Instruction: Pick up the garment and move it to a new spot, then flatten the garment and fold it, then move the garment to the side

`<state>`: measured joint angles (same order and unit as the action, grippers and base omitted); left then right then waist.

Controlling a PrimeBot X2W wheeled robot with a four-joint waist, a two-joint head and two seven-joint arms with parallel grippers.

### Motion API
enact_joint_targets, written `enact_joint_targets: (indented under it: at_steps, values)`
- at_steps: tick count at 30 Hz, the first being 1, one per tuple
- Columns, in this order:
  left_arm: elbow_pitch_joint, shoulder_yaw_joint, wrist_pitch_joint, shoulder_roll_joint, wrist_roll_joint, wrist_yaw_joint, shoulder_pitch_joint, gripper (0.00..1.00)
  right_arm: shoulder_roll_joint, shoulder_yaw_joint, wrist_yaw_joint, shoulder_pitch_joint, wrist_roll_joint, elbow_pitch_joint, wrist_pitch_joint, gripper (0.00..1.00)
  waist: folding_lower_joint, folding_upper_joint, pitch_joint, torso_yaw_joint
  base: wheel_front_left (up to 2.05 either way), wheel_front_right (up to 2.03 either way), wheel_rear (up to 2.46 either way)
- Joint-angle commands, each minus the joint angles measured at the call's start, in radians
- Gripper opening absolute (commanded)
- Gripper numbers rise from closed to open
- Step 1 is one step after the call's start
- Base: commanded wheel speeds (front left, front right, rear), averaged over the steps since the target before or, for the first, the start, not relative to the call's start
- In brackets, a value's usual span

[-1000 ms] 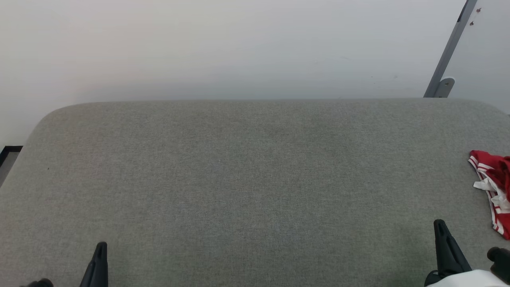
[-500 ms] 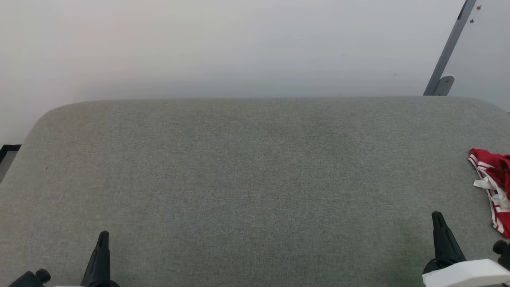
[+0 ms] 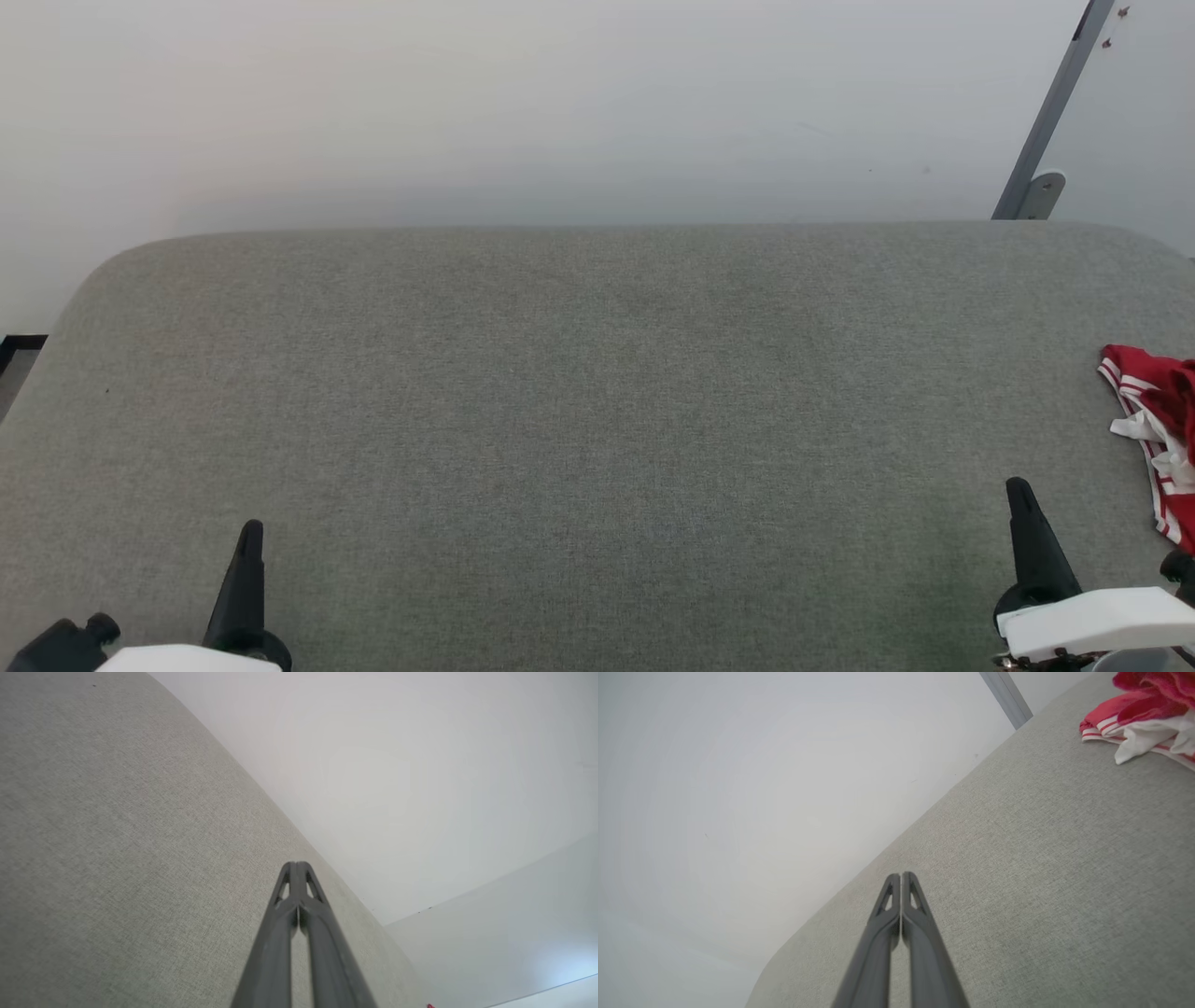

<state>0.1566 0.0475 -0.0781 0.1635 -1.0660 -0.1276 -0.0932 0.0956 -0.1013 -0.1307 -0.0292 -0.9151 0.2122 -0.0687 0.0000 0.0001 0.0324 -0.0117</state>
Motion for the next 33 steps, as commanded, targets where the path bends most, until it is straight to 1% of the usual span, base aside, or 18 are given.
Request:
enact_joint_targets:
  at_steps: [1, 16, 33]
  values:
    - [-0.006, 0.007, 0.006, 0.004, -0.02, -0.002, 0.028, 0.0, -0.001, -0.003, 0.0, 0.024, -0.024, -0.005, 0.007, 0.0, 0.0, -0.0001, 0.0, 0.0, 0.0, 0.0, 0.0]
    - [0.017, 0.019, 0.05, -0.022, -0.155, -0.003, 0.073, 0.0, -0.012, -0.006, 0.0, 0.054, -0.192, 0.003, 0.052, 0.0, 0.0, -0.0001, -0.007, 0.002, 0.0, 0.0, 0.0]
    - [0.04, 0.033, 0.095, -0.05, -0.287, -0.003, 0.119, 0.0, -0.023, -0.009, 0.0, 0.086, -0.357, 0.012, 0.096, 0.0, 0.0, -0.0001, -0.015, 0.005, 0.0, 0.0, 0.0]
